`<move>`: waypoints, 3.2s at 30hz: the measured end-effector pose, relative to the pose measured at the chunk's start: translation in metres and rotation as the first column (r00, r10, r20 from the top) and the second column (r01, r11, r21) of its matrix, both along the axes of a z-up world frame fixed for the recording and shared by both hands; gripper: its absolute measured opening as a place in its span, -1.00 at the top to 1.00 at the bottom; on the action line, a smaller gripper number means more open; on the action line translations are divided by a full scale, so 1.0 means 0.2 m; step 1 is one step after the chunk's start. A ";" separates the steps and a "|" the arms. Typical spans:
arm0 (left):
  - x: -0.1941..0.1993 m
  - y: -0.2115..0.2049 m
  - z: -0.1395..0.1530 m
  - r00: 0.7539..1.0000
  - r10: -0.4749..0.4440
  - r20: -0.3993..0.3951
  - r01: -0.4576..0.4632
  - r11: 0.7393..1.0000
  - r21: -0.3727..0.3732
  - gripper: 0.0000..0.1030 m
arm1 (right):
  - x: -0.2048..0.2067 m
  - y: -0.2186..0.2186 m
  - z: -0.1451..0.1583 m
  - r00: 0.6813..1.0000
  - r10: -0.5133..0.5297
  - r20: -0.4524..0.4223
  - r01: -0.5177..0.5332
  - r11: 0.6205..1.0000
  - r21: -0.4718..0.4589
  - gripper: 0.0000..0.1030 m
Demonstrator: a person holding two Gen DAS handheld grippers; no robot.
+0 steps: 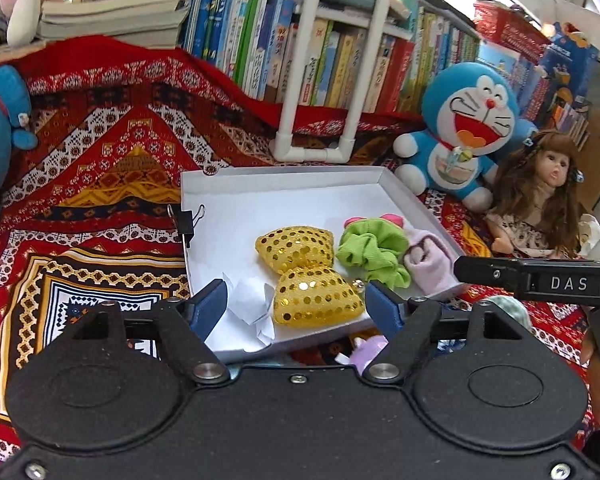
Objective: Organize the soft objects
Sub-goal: 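Withdraw both open tools up and away from the white tray, then move the left tool to the white foam cube while the right tool reaches the blue paisley fabric, then close the left tool on the white foam cube while the right tool grips the blue paisley fabric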
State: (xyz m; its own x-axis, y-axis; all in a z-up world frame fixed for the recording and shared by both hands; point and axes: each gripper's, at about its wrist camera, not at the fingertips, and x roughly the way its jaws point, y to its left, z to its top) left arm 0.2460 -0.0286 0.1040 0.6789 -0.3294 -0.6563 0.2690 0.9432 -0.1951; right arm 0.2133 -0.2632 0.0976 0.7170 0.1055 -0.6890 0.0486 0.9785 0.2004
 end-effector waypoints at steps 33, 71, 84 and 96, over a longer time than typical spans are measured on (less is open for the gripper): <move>-0.72 0.34 -0.12 0.989 0.079 0.124 -0.091 0.992 0.087 -0.61 | -0.15 0.10 -0.04 0.987 0.126 -0.098 -0.128 0.992 -0.012 -0.70; -0.74 0.38 -0.37 0.991 0.078 0.111 -0.091 0.989 0.117 -0.68 | -0.19 0.34 -0.21 0.965 0.261 -0.003 -0.244 0.900 -0.361 -0.71; -0.71 0.39 -0.39 0.994 0.088 0.072 -0.093 0.993 0.078 -0.40 | -0.20 0.32 -0.21 0.966 0.256 0.046 -0.226 0.913 -0.340 -0.71; -0.73 0.38 -0.34 0.990 0.109 0.091 -0.117 0.989 0.091 -0.35 | -0.20 0.33 -0.22 0.966 0.249 0.075 -0.207 0.911 -0.356 -0.61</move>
